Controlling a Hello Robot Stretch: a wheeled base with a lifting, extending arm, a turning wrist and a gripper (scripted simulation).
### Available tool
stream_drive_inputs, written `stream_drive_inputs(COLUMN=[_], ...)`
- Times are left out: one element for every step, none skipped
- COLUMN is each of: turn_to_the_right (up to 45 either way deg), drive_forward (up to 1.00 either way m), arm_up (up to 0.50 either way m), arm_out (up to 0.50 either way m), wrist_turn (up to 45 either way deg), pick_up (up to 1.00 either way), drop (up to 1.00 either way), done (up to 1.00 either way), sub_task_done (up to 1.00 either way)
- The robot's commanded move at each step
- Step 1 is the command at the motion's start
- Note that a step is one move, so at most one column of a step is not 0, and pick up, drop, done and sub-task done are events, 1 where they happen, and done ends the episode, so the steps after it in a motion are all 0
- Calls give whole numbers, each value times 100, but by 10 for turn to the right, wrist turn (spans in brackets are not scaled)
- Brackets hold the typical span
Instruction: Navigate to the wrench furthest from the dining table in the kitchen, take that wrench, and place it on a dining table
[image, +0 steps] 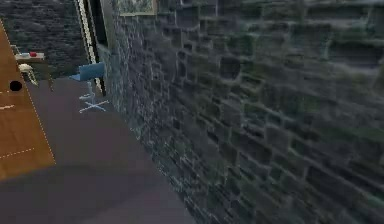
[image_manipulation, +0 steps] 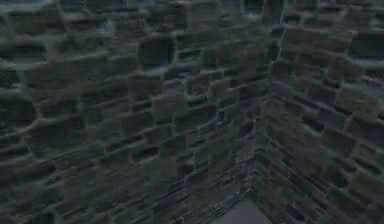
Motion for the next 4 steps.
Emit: stream_drive_inputs(turn_to_the_right=[-270, 0, -30, 0], drive_forward=[0, 15, 0, 100], arm_up=[0, 0, 0, 0], arm_out=[0, 0, 0, 0], wrist_turn=[0, 0, 0, 0], pick_up=[0, 0, 0, 0], drop=[0, 0, 0, 0], done=[0, 0, 0, 0], sub_task_done=[0, 0, 0, 0])
